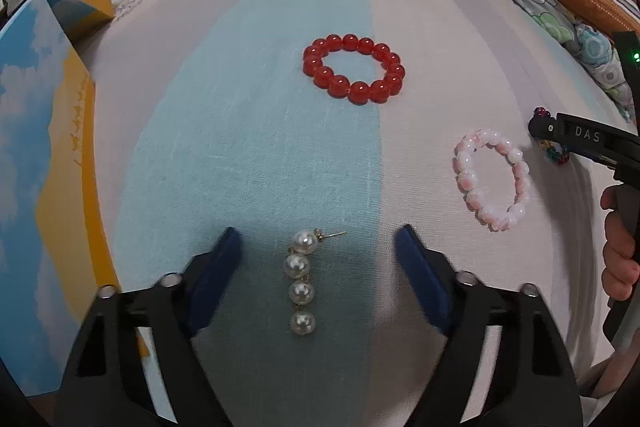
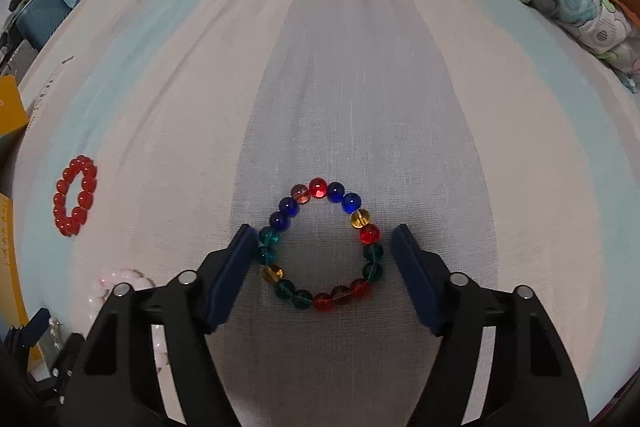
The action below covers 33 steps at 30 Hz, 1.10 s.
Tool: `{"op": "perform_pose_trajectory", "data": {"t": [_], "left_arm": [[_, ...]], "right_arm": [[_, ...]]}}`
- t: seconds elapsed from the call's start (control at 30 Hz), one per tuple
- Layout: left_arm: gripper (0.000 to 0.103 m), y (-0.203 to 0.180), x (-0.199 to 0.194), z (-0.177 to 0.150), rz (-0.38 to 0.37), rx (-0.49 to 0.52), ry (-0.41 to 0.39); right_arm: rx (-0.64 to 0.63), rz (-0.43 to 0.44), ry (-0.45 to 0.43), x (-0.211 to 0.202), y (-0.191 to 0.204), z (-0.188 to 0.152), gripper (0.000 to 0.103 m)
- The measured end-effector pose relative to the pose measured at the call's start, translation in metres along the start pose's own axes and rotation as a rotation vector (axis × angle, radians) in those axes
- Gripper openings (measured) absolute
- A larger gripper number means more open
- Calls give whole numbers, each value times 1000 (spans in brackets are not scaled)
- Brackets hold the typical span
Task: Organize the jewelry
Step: 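Grasp the pearl drop earring with the left tool while the right tool grasps the multicolour glass bracelet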
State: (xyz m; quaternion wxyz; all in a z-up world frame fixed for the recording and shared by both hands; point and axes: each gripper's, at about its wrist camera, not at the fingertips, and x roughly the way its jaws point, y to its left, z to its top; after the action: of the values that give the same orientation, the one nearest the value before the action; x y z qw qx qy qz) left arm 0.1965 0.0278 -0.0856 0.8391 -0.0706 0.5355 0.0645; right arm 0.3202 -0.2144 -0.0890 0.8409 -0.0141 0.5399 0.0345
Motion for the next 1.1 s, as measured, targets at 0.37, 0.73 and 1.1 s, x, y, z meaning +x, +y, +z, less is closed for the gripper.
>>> {"op": "perform_pose_trajectory", "data": {"t": [0.37, 0.73, 1.1], "left_arm": [[11, -11, -8, -3, -10, 64, -23], [11, -7, -21, -3, -33, 51, -54], [11, -5, -27, -2, -41, 47, -66]], "right_arm": [[39, 17, 8, -5, -4, 0, 19], [60, 46, -36, -22, -9, -3, 1], [49, 54, -56, -31, -8, -1, 0]]}}
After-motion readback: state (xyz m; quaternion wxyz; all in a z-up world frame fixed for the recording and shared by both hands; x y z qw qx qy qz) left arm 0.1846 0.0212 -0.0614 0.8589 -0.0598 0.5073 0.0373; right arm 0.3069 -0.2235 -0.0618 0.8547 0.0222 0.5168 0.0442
